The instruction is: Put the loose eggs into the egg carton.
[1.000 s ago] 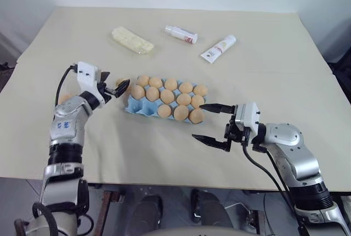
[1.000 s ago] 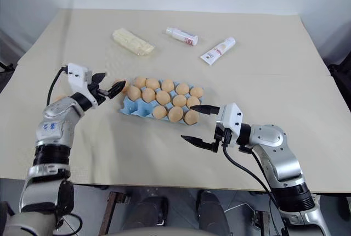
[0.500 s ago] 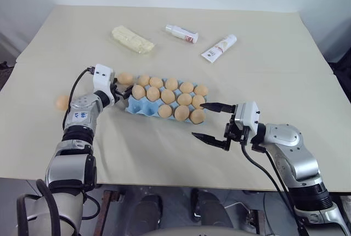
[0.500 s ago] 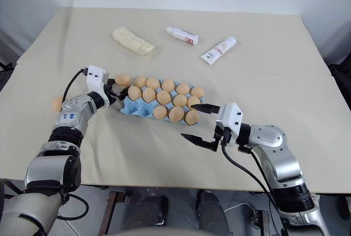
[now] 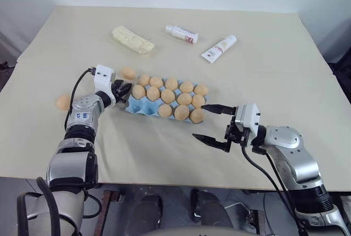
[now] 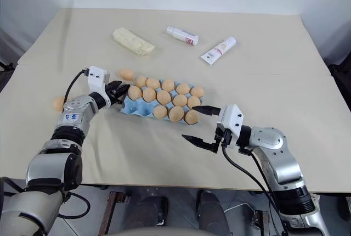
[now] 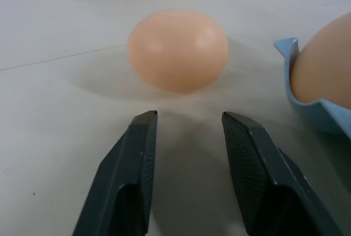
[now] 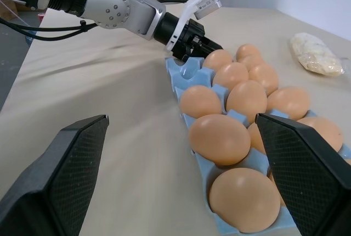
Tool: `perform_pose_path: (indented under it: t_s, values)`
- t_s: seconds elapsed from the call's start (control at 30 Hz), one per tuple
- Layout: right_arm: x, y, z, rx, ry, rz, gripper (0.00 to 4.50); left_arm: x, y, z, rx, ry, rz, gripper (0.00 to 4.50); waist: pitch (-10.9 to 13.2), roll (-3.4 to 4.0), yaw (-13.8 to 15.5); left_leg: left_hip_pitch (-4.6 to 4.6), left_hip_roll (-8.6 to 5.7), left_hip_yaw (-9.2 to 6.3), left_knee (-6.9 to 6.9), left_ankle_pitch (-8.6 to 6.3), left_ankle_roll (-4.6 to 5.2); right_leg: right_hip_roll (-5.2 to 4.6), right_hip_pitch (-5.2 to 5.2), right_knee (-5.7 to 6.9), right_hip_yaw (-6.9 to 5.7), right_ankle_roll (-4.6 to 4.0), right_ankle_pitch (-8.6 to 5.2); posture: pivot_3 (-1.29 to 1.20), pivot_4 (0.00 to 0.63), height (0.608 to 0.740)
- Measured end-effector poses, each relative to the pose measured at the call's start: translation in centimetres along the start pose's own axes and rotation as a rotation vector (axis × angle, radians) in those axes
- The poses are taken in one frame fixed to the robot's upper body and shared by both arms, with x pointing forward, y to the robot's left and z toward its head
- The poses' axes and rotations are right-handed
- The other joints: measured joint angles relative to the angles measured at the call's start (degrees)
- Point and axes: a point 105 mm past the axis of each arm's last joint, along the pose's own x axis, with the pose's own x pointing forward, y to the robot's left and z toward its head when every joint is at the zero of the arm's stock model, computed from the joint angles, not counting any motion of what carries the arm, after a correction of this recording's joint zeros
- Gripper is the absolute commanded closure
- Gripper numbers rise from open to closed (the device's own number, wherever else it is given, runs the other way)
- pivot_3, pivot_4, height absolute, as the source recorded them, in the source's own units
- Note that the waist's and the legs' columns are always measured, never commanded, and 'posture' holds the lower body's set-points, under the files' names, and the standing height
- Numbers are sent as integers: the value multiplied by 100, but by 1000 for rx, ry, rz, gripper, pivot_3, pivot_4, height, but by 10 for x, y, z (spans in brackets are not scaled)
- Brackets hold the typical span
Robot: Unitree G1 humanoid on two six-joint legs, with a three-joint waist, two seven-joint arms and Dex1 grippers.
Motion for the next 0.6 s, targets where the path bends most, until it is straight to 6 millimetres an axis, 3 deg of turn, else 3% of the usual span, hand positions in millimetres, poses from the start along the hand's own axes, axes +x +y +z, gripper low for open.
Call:
perform_pose_path:
  t_s: [0.27,0.47,0.6]
  values:
    - [-1,1,0,-4,2,-2,0,-18,-7,-7,7,-58,-29,72,0,0,-25,2,3,-5,2,0,-1,-5,0,2,32,0,0,0,150,740]
    - [-1,1,0,-2,4,-2,0,-25,-5,27,14,-193,-12,31,0,-1,16,2,0,-16,7,1,1,-7,3,-11,44,-1,0,0,150,740]
    - [-1,1,0,-1,5,-2,0,-18,-6,44,20,-225,-26,31,2,-3,16,0,-2,-15,16,1,2,-5,3,-6,40,-1,0,0,150,740]
